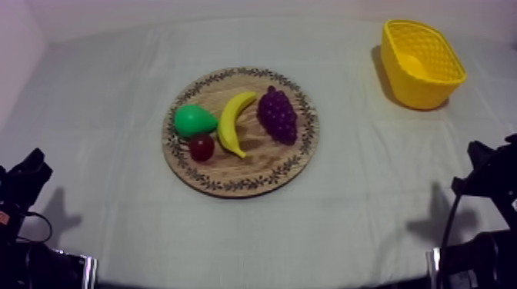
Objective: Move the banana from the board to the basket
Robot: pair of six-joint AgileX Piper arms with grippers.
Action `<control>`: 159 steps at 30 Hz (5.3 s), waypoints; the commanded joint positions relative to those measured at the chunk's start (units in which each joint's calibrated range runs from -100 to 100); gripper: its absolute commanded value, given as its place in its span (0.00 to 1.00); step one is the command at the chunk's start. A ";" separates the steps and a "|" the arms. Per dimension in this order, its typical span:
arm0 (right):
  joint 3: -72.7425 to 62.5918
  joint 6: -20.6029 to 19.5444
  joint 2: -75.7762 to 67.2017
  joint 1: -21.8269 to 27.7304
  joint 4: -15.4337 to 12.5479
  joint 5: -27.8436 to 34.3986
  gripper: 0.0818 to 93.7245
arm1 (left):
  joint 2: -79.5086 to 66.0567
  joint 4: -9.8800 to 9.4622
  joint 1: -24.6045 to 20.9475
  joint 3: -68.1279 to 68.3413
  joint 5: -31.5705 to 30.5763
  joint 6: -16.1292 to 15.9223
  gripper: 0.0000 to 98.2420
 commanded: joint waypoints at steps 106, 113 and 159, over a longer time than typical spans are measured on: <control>-73.52 -18.07 62.64 -30.30 11.74 28.33 0.00 | -0.05 -0.03 -0.01 -0.01 -0.01 0.02 0.00; -84.95 -22.67 72.82 -35.25 12.34 37.14 0.00 | -0.05 -0.03 -0.01 -0.01 -0.01 0.02 0.00; -107.95 -31.86 101.31 -41.77 11.67 54.53 0.78 | -0.05 -0.03 -0.01 -0.01 -0.01 0.01 0.00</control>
